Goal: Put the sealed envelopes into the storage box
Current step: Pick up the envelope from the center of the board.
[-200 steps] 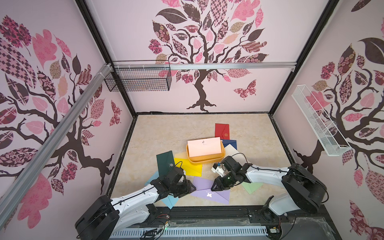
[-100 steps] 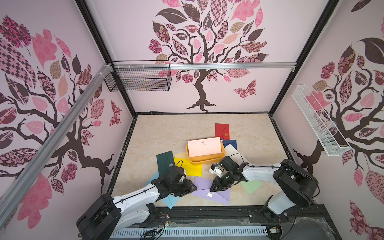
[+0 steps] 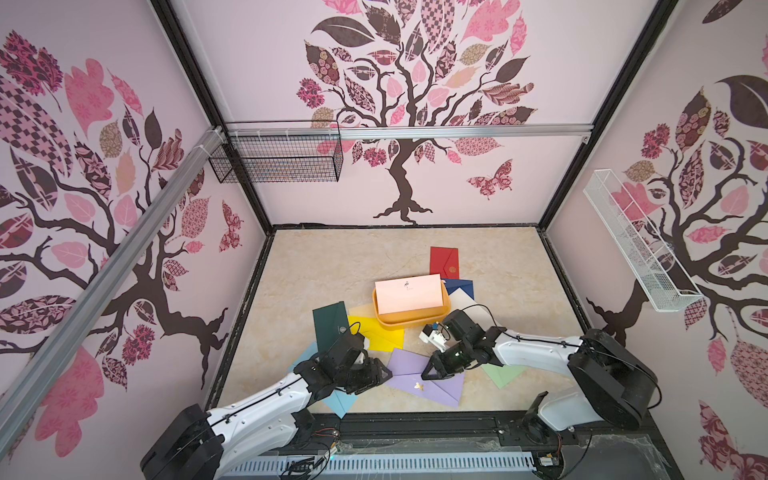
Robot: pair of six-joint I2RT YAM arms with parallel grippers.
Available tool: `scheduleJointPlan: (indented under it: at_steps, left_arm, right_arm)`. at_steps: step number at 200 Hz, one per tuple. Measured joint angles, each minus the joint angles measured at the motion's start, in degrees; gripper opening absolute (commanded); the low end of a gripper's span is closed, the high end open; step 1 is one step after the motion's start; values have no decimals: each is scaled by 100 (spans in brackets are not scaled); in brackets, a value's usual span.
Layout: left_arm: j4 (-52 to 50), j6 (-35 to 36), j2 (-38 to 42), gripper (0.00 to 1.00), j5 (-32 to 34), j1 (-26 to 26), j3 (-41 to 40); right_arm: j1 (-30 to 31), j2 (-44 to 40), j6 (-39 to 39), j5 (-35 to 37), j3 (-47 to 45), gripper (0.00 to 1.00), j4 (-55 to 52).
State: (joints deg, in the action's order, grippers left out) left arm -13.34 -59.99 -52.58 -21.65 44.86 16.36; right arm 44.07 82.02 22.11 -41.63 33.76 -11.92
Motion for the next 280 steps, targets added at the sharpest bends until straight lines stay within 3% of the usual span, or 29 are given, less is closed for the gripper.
scheduleJointPlan:
  at_steps: [68,105,169,230,280]
  left_arm:
    - [-22,-28,245,59,-48,-26,-173]
    - [66,-210,245,64,-57,-26,-308]
    - [1298,-933,-208,65,-127,-48,-610]
    - [2013,-1158,-804,57,-101,-52,-555]
    - [2271,-1357,-776,47,70,-63,-553]
  right_arm:
    - [-129,-468,345,-160,-212,2,247]
    - [-284,-560,581,-295,-374,2,483]
    - [-308,-560,925,-544,-549,2,933]
    - [-308,-557,1132,-678,-588,2,1231]
    - [-308,-544,1174,-710,-599,2,1290]
